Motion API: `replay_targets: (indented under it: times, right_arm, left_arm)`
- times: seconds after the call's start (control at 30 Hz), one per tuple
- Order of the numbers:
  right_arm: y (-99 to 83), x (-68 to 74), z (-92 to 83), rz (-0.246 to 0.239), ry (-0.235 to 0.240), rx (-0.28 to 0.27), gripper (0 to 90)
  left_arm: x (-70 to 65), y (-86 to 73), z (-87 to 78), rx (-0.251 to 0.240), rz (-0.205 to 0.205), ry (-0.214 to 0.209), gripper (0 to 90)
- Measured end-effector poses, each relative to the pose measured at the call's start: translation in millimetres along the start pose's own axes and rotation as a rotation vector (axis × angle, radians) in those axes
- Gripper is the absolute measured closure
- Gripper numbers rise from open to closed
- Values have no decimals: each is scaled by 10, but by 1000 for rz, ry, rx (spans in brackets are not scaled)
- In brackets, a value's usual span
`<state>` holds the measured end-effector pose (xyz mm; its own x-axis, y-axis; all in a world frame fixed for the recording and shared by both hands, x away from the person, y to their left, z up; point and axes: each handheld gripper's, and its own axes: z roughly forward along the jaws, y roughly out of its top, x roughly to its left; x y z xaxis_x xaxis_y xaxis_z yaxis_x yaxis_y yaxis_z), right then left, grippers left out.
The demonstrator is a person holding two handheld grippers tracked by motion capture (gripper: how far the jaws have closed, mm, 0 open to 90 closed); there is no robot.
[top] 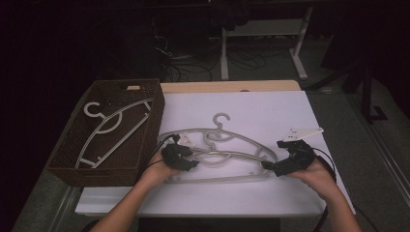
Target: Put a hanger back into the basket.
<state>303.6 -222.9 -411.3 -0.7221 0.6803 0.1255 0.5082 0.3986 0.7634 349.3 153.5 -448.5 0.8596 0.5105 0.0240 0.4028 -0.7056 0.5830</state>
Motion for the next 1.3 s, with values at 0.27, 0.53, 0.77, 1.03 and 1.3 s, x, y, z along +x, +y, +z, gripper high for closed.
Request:
replay_targets:
  times: [0.27, 0.53, 0.77, 1.03, 1.3]
  right_arm:
    - [5, 8, 27, -4, 5, 8, 0]
    - [1, 1, 16, -3, 4, 6, 0]
    - [2, 9, 23, -2, 6, 8, 0]
    - [-4, -8, 0, 3, 3, -1, 0]
    - [-13, -13, -37, 5, -1, -15, 0]
  left_arm:
    - [19, 31, 24, -2, 8, -17, 646]
    - [-50, 83, 40, 23, 59, 8, 781]
    - [-87, 92, 34, 26, 102, 17, 824]
    - [-95, 132, -26, -18, 71, -30, 829]
    - [-88, 218, -205, -91, 53, -11, 830]
